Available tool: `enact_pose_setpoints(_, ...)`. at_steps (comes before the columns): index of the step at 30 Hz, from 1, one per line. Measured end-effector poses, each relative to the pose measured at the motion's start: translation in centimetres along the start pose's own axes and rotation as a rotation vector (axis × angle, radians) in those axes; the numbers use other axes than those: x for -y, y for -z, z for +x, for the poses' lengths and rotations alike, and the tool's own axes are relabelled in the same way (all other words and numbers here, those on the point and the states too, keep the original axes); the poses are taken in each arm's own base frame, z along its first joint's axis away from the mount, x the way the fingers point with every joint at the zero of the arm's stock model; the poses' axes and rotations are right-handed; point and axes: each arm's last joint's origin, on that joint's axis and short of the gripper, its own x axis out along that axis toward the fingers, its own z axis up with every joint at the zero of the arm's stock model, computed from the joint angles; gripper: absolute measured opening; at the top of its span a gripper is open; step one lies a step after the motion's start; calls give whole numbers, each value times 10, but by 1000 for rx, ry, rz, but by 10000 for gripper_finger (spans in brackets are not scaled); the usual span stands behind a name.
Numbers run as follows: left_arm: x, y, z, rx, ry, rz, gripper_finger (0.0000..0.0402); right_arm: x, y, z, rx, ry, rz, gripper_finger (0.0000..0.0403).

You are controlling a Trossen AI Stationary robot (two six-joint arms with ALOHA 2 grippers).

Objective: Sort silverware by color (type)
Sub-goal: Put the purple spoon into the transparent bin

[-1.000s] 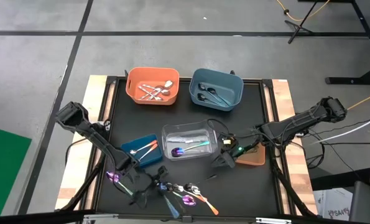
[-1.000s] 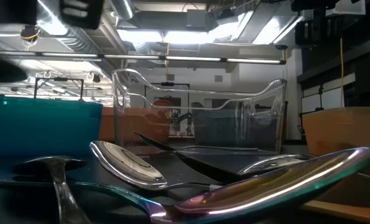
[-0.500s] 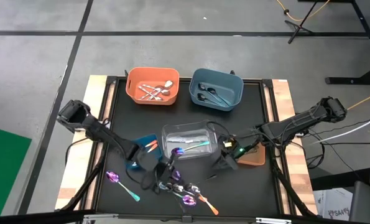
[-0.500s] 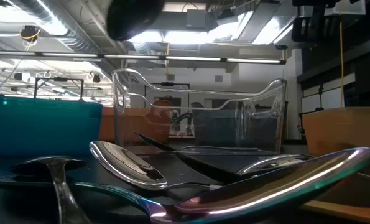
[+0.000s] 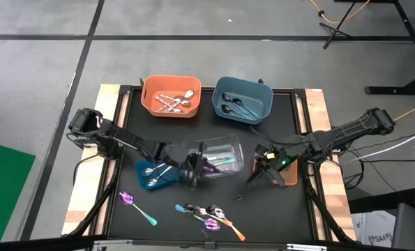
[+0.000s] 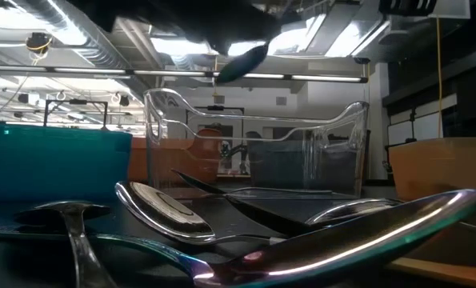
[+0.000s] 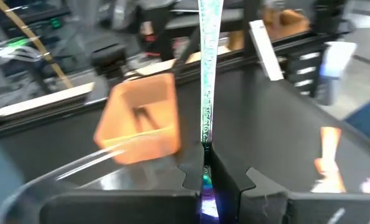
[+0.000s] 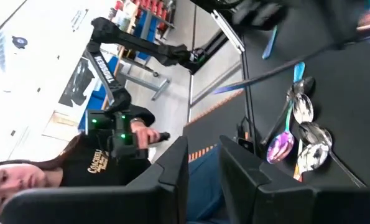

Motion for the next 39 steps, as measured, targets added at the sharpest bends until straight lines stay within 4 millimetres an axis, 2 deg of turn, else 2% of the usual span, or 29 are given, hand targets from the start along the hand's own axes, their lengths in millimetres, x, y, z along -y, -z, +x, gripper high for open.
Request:
enact_pose_setpoints(6, -31, 11, 0, -74, -72, -26, 9, -4, -1, -6, 12, -19, -32, 76)
enact_pose_setpoints(12, -45, 30, -2, -240, -99, -126, 9, -3, 0, -5, 6, -10, -31, 76)
enact_pose_setpoints(22, -47, 44, -7, -375, -104, -151, 9, -3, 0, -5, 5, -8, -81, 76)
enact_pose_setpoints(32, -49, 47, -8, -406, -133, -146, 9, -3, 0, -5, 3, -7, -82, 76)
enact_pose_setpoints(39, -48, 63, 2, -458, -144, -144, 9, -2, 1, -5, 1, -3, -113, 76)
